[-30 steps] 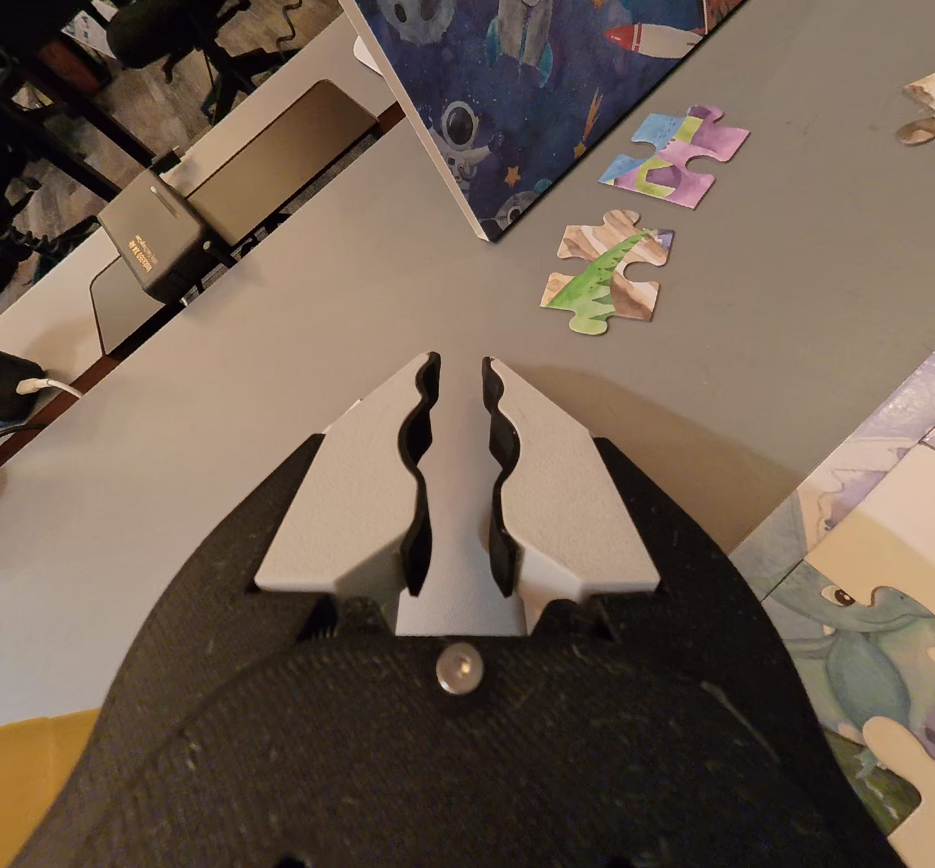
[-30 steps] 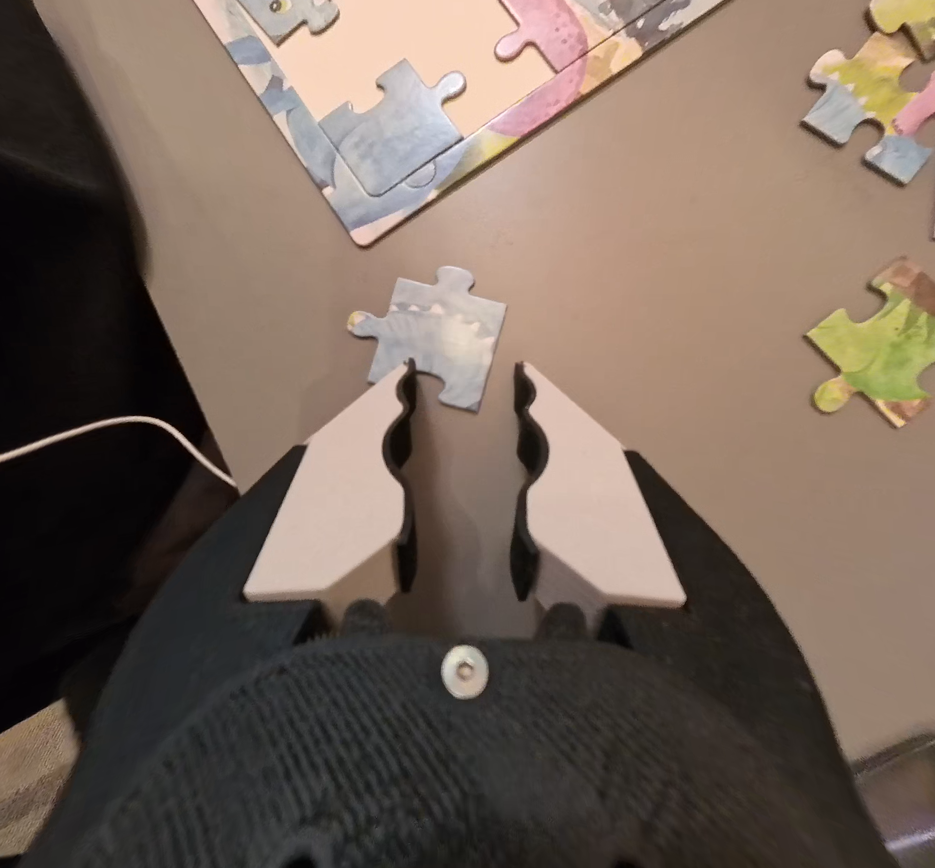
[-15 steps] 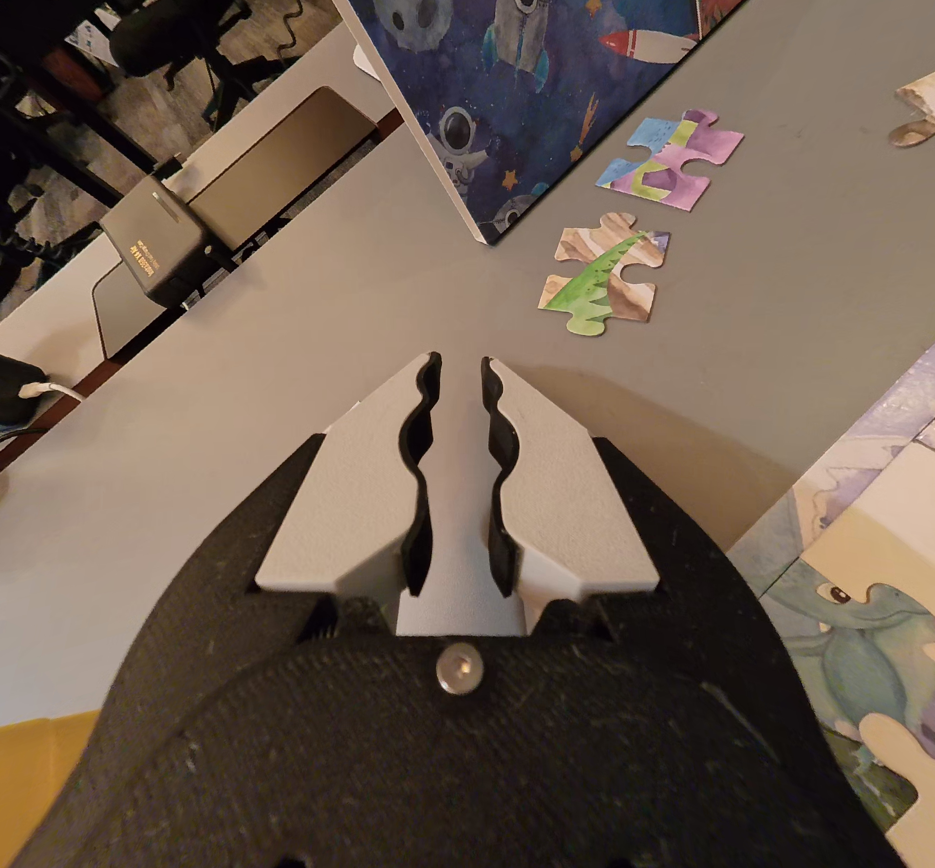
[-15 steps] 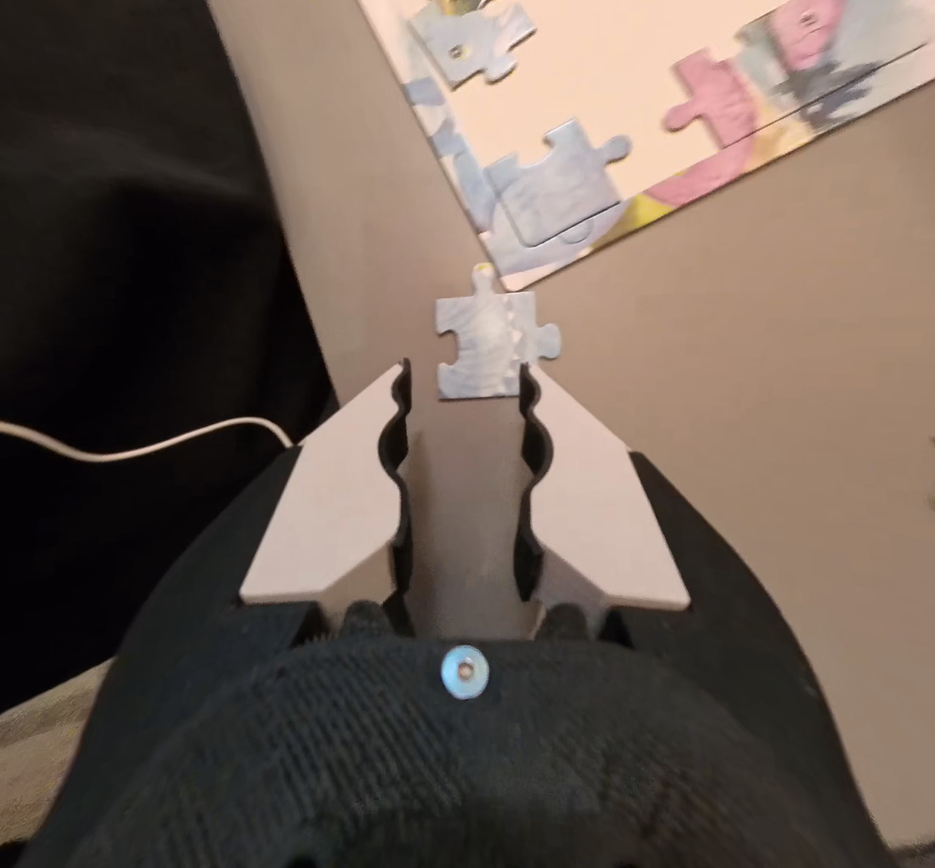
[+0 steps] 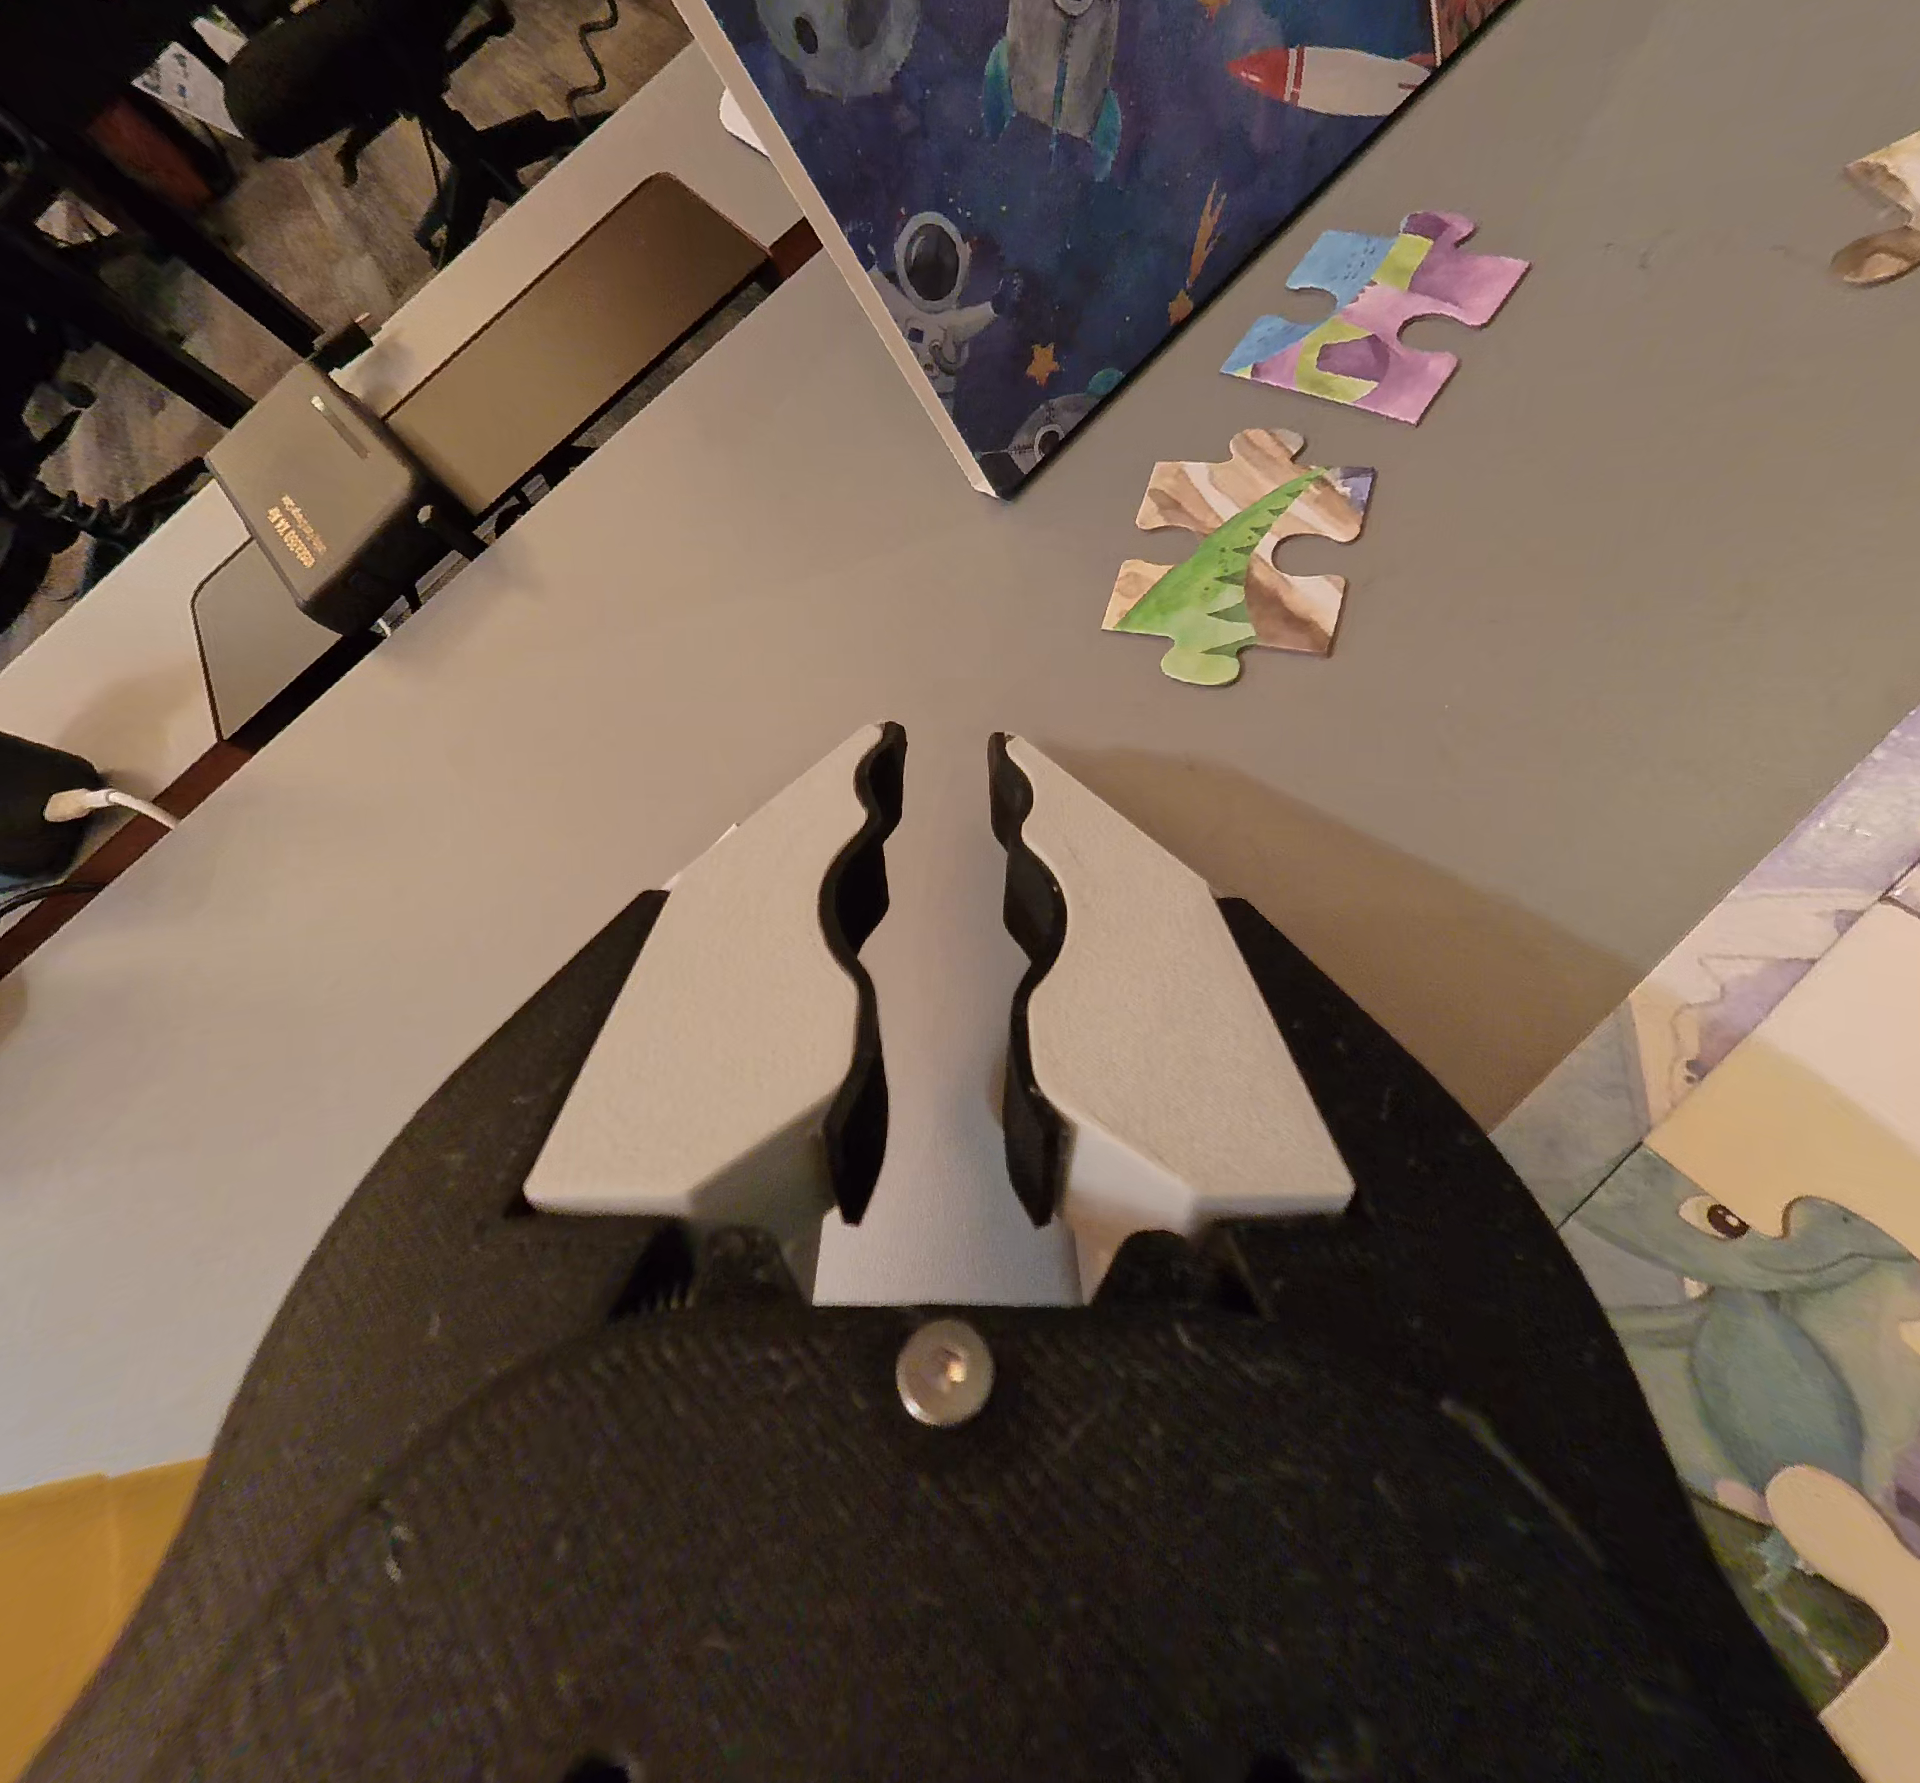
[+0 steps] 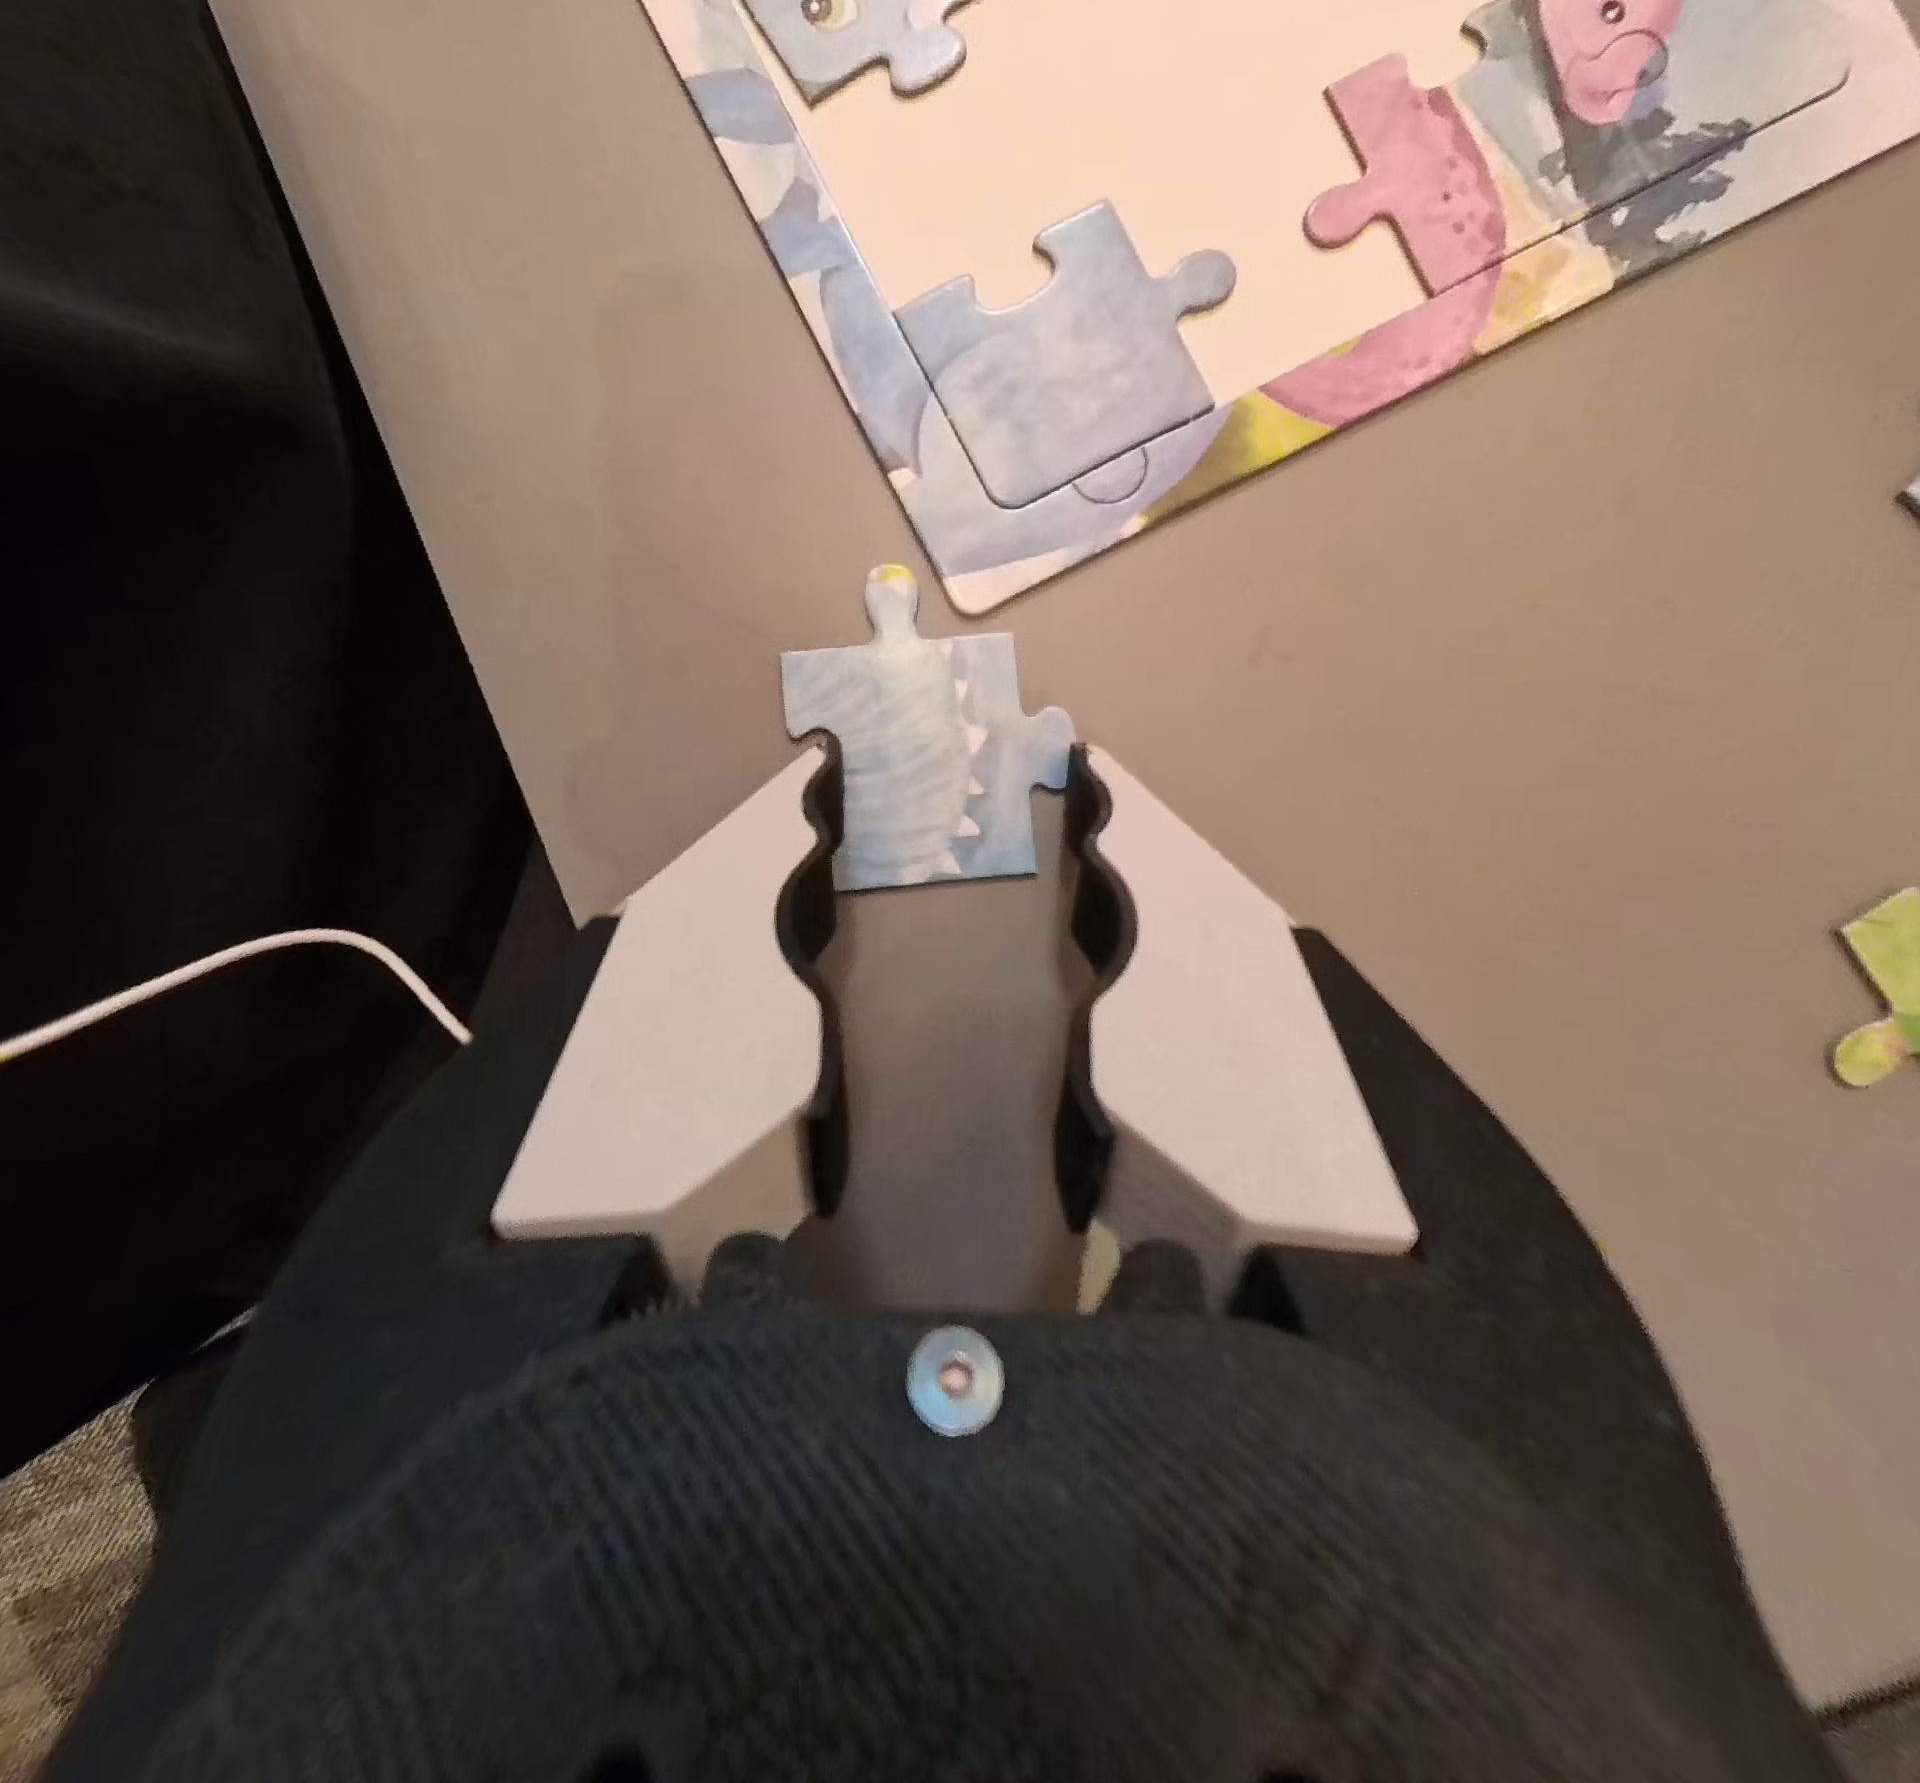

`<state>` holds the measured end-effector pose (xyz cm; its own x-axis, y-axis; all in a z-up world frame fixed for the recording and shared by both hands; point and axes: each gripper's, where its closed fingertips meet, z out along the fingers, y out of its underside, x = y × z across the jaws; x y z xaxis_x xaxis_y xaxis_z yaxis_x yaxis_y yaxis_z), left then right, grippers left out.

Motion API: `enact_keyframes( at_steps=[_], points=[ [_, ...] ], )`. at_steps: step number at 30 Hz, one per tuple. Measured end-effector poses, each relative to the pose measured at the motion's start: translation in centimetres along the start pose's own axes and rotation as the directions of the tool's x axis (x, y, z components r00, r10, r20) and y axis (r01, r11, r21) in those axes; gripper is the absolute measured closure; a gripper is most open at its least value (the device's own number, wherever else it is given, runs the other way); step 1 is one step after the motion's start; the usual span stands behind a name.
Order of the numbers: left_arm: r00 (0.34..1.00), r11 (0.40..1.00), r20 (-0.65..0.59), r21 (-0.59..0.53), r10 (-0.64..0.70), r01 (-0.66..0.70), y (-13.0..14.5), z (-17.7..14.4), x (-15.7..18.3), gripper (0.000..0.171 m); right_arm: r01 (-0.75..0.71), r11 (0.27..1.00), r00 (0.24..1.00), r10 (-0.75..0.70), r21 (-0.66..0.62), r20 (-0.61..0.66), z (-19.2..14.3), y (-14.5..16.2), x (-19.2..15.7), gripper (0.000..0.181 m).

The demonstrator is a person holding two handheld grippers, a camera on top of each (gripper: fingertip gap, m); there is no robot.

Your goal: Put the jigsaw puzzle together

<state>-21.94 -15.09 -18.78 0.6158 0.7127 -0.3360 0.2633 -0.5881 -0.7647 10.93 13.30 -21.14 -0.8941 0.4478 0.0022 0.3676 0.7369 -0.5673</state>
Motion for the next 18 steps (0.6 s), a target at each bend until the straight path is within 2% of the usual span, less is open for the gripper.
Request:
enact_keyframes(
  at_steps=[9,11,12,18],
  points=[
    [1.0,1.0,0.001,-0.002,0.003,-0.003,0.0,0.0,0.0,0.157,-0.032,0.999,0.999,0.032,-0.015,0.005,-0.8,0.8,0.2,0.139],
    [1.0,1.0,0.002,-0.002,0.003,-0.003,0.0,0.0,0.0,0.157,-0.031,1.0,1.0,0.031,0.001,0.003,-1.1,0.8,0.4,0.152],
    [1.0,1.0,0.002,-0.002,0.004,-0.004,0.0,0.0,0.0,0.157,-0.032,0.999,0.999,0.032,0.01,-0.001,-1.3,0.7,0.5,0.152],
    [1.0,1.0,0.003,-0.005,0.008,-0.008,0.0,0.1,0.1,0.157,-0.064,0.998,0.998,0.064,0.003,-0.007,-1.0,1.3,0.9,0.132]
  ],
)
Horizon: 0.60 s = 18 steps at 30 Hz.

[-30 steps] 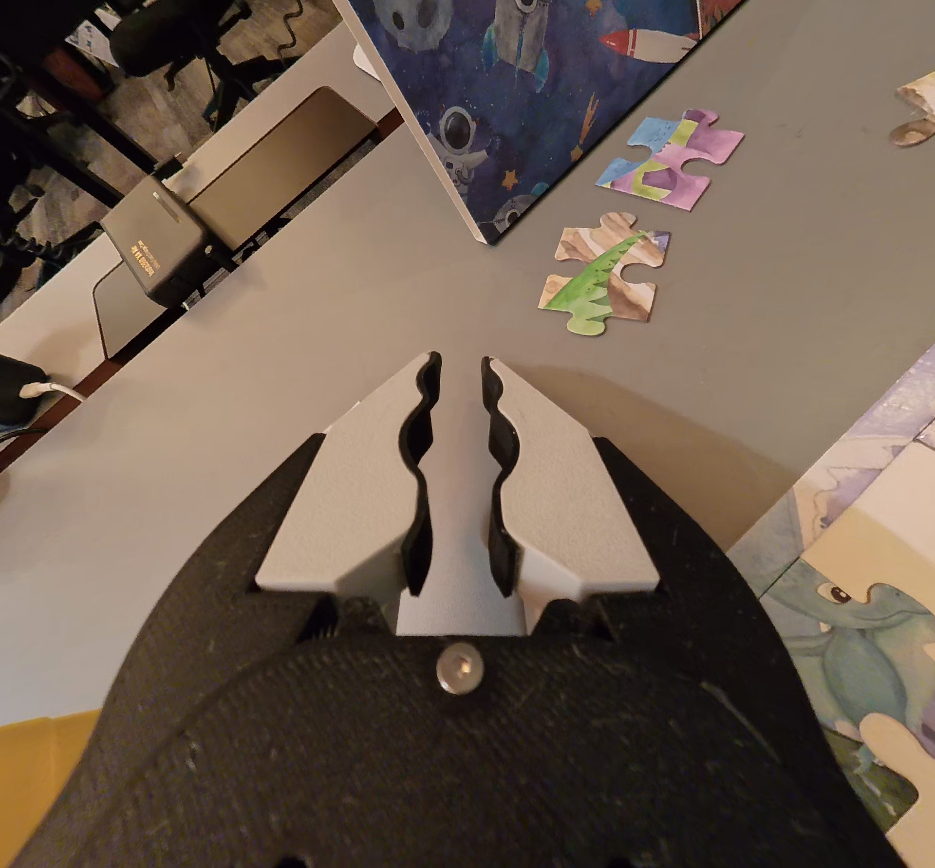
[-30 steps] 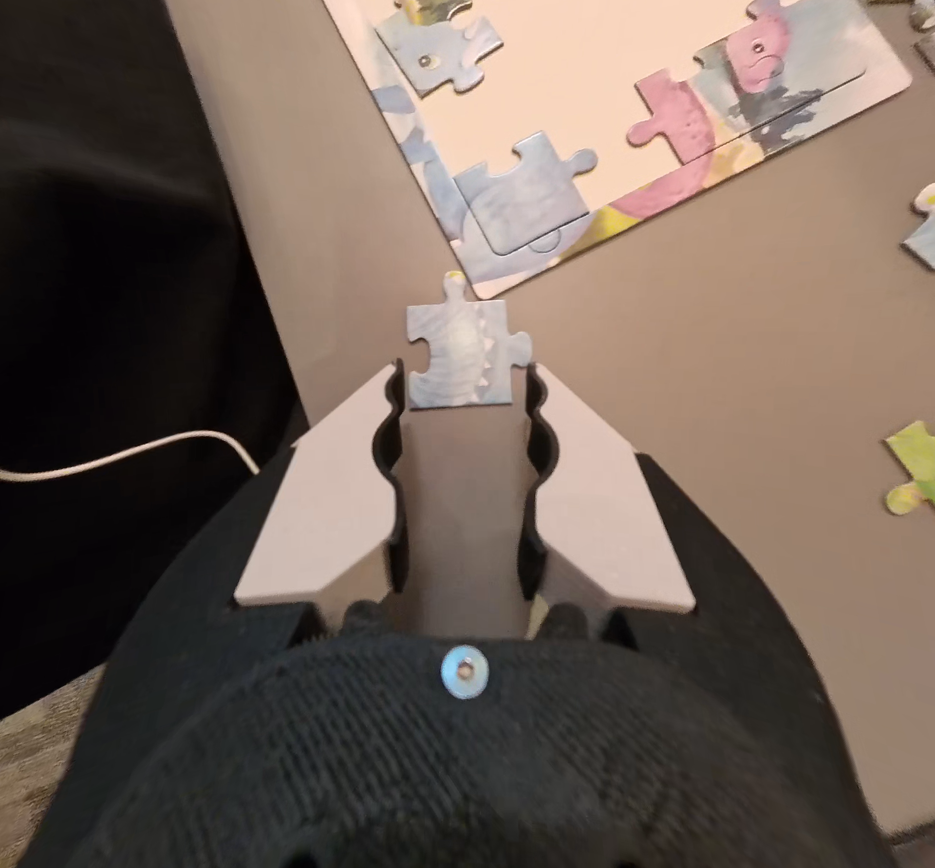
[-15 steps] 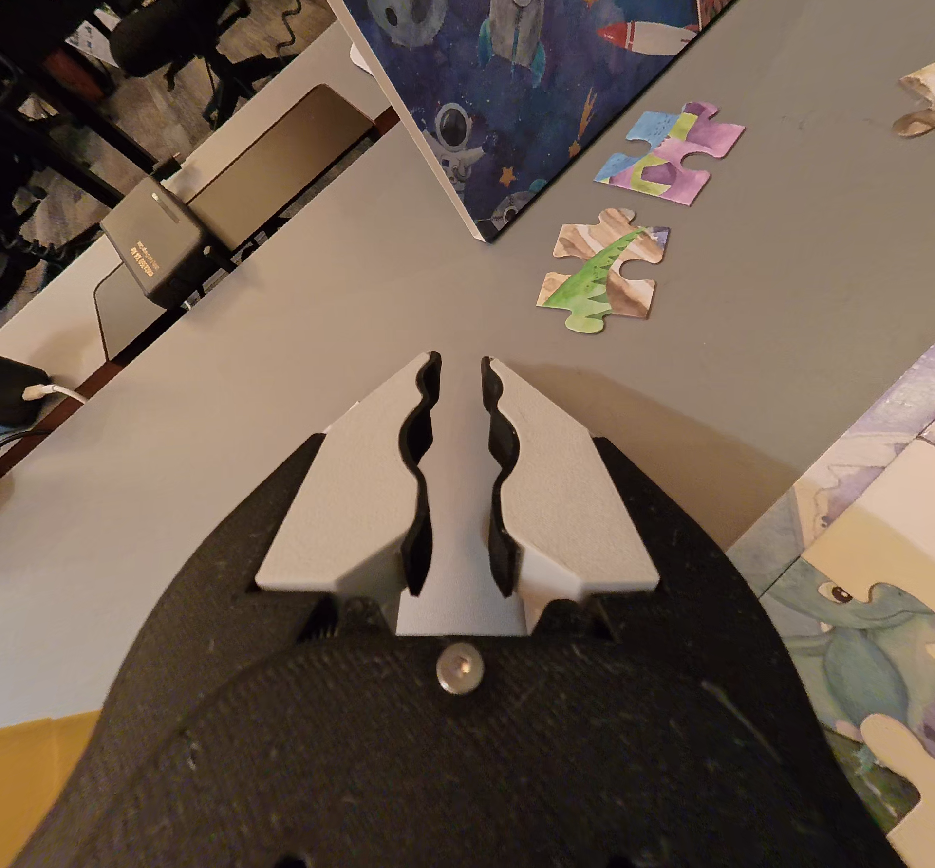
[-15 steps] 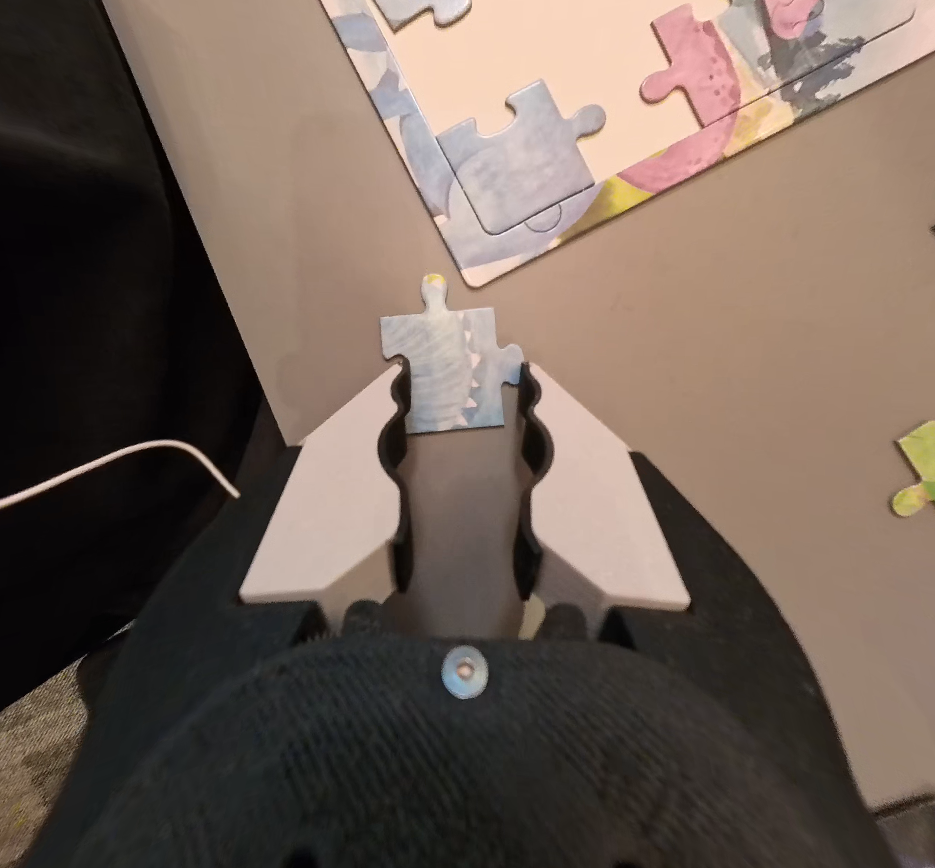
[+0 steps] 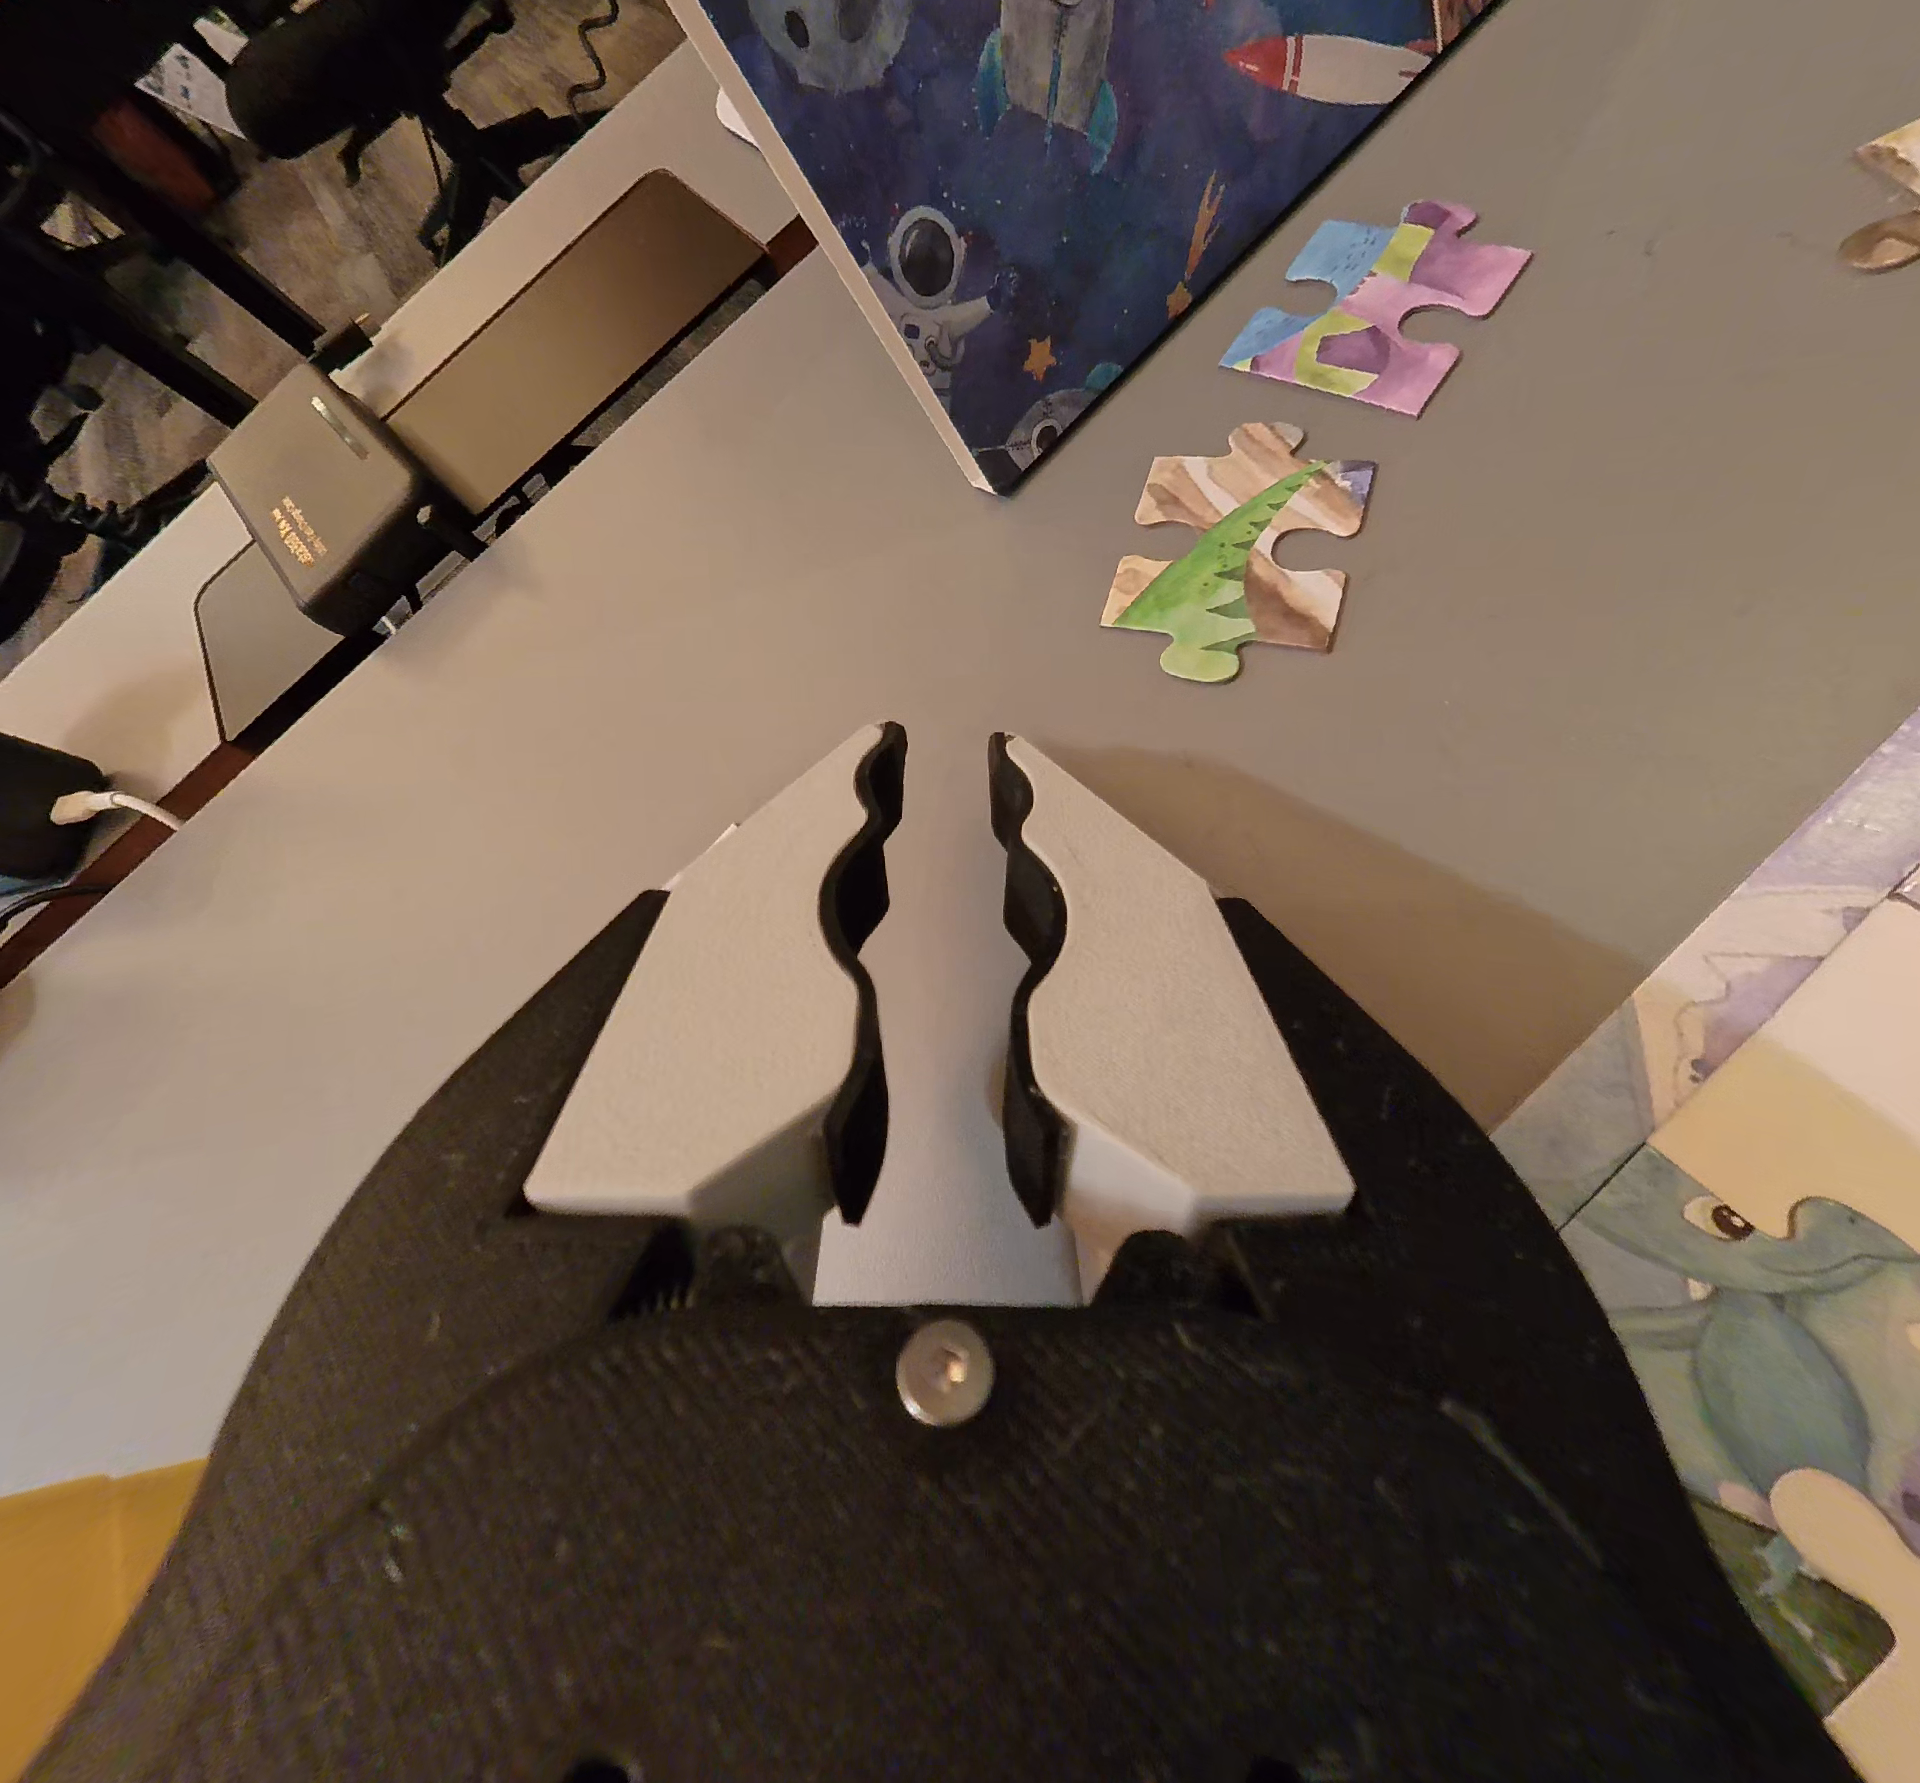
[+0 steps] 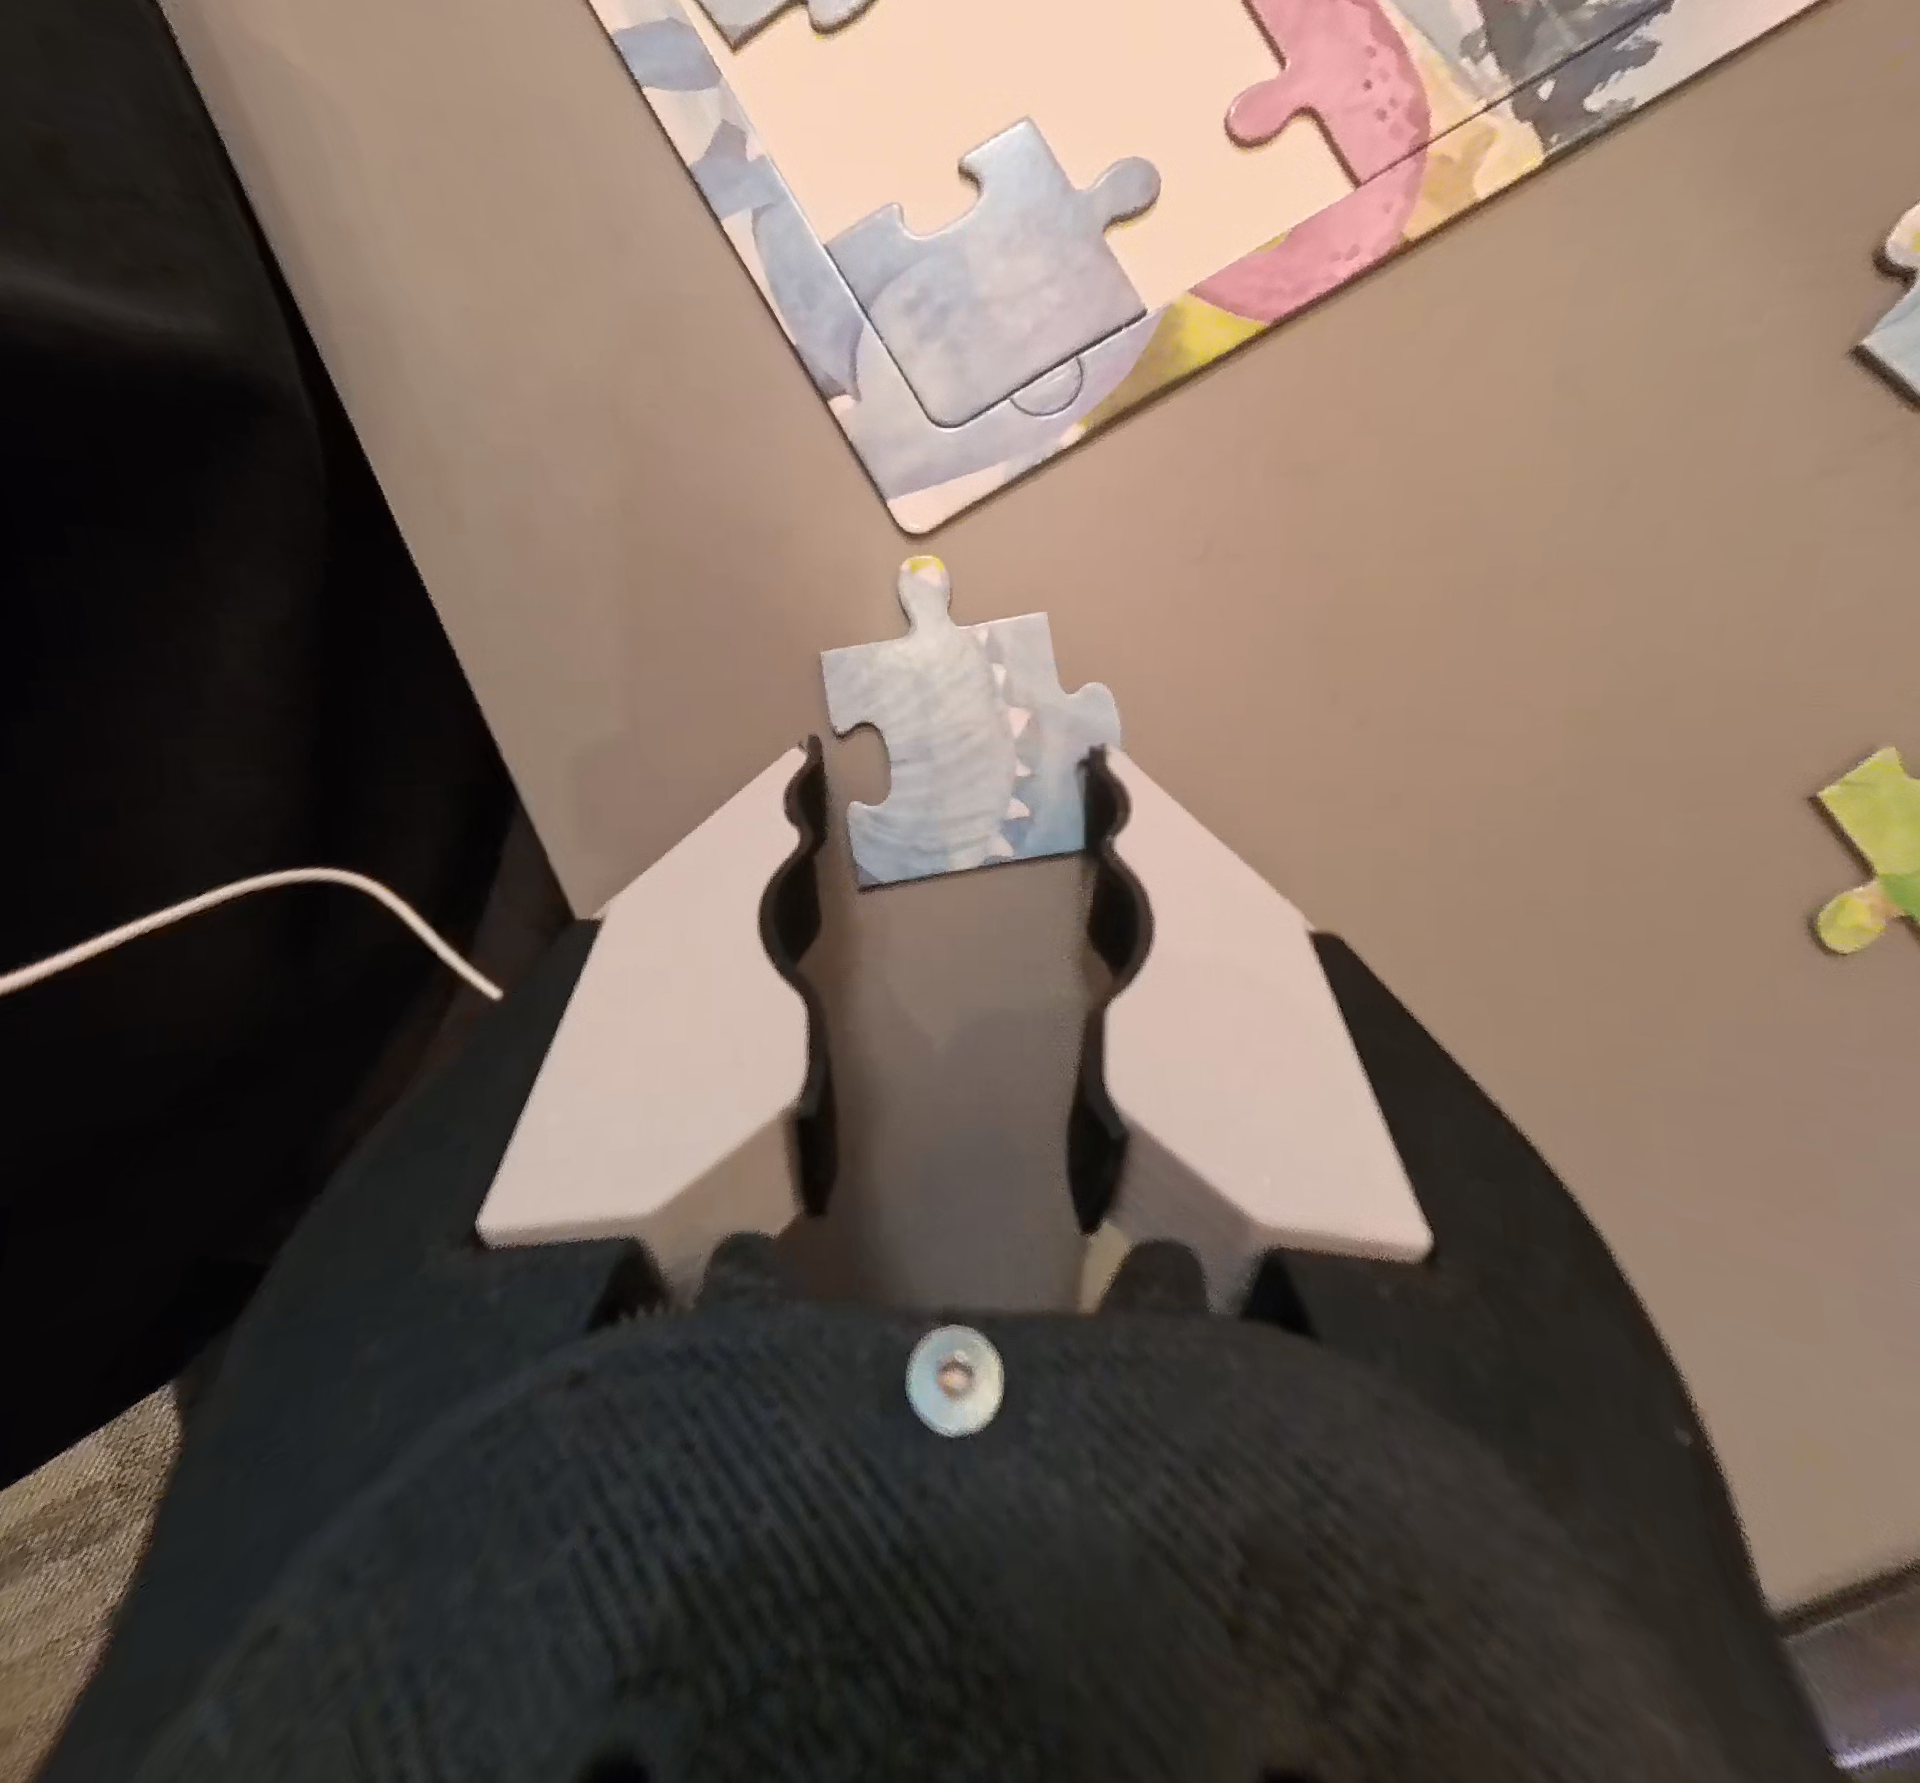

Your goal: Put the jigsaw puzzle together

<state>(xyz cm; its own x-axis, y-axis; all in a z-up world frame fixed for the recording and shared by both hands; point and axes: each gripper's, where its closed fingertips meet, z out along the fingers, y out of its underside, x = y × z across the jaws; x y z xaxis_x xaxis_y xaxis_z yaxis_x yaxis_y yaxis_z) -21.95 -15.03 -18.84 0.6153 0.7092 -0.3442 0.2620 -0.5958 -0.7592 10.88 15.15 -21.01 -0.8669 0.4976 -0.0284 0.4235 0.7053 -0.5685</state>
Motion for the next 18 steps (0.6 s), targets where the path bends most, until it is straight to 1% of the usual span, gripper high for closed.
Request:
enact_keyframes(
  at_steps=[2,3,8,14,18],
  points=[
    [1.0,1.0,0.0,0.0,0.0,0.0,-0.01,-0.01,-0.01,0.157,0.006,1.0,1.0,-0.006,0.003,-0.018,0.21,-0.04,0.2,0.134],
    [1.0,1.0,0.0,0.001,-0.001,0.001,-0.01,-0.01,-0.01,0.157,0.006,1.0,1.0,-0.005,0.005,-0.03,0.22,-0.05,0.4,0.138],
    [1.0,1.0,0.001,0.002,0.0,0.0,-0.03,-0.02,-0.01,0.157,-0.01,1.0,0.999,0.01,-0.006,-0.037,0.16,0.0,0.66,0.146],
    [1.0,1.0,0.0,0.004,0.0,0.0,-0.05,-0.03,0.0,0.157,-0.021,1.0,0.999,0.021,0.003,-0.039,0.13,0.01,0.62,0.147],
    [1.0,1.0,-0.001,0.003,0.001,-0.001,-0.05,-0.03,0.02,0.157,-0.064,0.998,0.998,0.064,0.003,0.015,-0.29,0.31,0.09,0.147]
  ],
)
